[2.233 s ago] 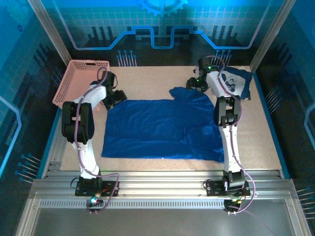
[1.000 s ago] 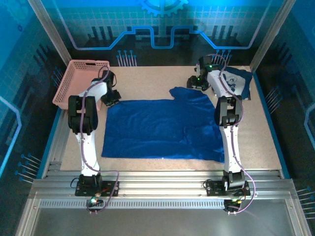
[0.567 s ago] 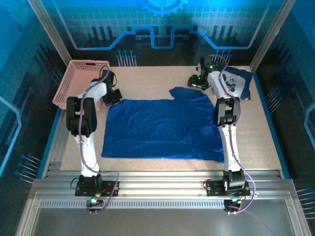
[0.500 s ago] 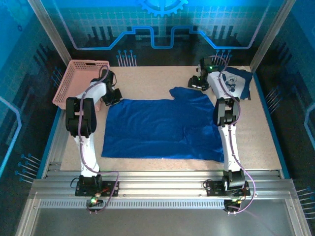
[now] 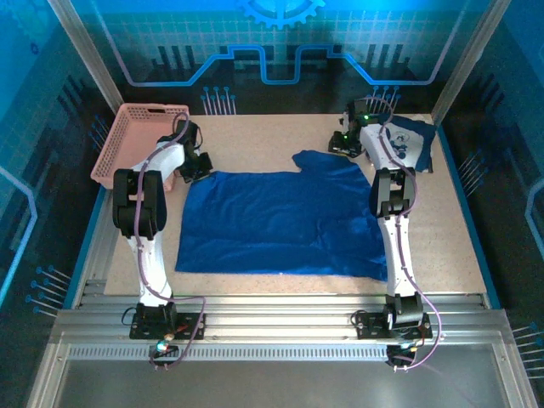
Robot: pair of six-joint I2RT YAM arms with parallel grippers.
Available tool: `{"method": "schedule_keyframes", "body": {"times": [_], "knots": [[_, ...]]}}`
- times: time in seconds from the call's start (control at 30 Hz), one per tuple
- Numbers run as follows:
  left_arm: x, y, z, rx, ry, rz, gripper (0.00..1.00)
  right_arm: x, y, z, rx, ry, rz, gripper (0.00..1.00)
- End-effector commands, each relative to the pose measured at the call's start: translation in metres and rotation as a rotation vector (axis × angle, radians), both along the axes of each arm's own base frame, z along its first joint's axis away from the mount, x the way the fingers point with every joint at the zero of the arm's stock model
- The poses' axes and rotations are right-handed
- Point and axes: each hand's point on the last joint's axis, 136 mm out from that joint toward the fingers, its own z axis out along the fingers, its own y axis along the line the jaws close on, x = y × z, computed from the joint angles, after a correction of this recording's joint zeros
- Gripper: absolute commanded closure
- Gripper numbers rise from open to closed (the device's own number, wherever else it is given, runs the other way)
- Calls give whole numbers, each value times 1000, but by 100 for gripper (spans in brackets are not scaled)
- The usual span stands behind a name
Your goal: Fold and stack the t-shirts
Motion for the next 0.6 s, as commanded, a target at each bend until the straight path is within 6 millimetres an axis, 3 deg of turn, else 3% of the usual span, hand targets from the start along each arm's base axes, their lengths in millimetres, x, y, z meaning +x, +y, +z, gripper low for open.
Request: {"method": "schedule_keyframes", "body": {"times": [0.0, 0.13, 0.27, 0.47, 0.57], "knots": [[-1, -8, 17, -21, -34, -33, 100, -27, 41, -8, 99, 89, 98, 70], [-1, -9, 16, -22, -35, -34, 100, -32, 48, -6, 111, 95, 116, 82], [-1, -10, 17, -24, -37, -36, 100, -28, 48, 7, 100, 54, 107, 94], [-4, -10, 15, -25, -34, -35, 100, -16, 47, 43, 104, -54, 98, 100], [-6, -10, 13, -26, -29, -34, 100, -21, 51, 47, 116, -48, 124, 100]]}}
